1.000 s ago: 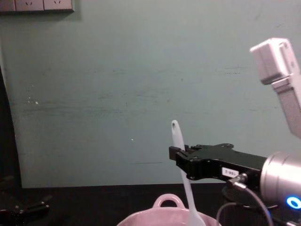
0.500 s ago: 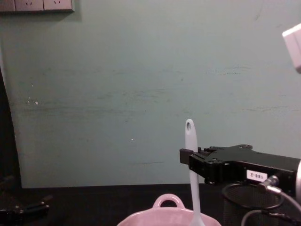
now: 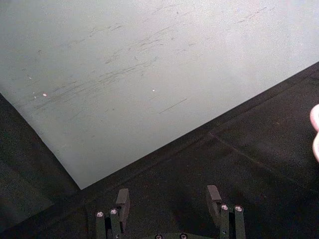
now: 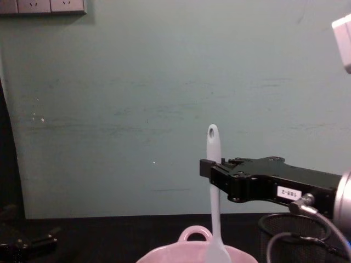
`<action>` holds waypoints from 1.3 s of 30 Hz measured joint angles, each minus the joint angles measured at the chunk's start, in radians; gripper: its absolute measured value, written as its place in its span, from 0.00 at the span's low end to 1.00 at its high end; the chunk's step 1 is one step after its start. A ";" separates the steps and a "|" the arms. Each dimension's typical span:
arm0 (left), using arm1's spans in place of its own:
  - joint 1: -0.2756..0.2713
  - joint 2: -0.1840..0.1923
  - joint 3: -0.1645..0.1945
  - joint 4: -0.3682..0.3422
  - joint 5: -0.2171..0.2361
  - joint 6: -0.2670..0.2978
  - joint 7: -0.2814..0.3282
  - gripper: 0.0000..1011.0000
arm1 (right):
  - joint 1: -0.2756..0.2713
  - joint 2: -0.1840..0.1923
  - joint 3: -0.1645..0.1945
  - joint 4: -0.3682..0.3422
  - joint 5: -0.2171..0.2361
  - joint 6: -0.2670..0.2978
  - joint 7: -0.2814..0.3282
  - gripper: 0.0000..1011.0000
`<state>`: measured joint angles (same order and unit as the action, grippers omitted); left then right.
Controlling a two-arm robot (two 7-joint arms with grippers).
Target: Use the one hand to pick up the spoon and stir the clear water in the bowl.
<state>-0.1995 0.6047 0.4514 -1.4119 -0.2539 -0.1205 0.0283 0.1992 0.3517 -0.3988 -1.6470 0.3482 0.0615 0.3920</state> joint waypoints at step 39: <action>0.000 0.000 0.000 0.000 0.000 0.000 0.000 1.00 | 0.027 -0.051 -0.007 0.140 -0.037 -0.131 0.041 0.13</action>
<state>-0.1995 0.6047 0.4514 -1.4120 -0.2539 -0.1205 0.0283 0.2259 0.3003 -0.4054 -1.5068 0.3114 -0.0693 0.4331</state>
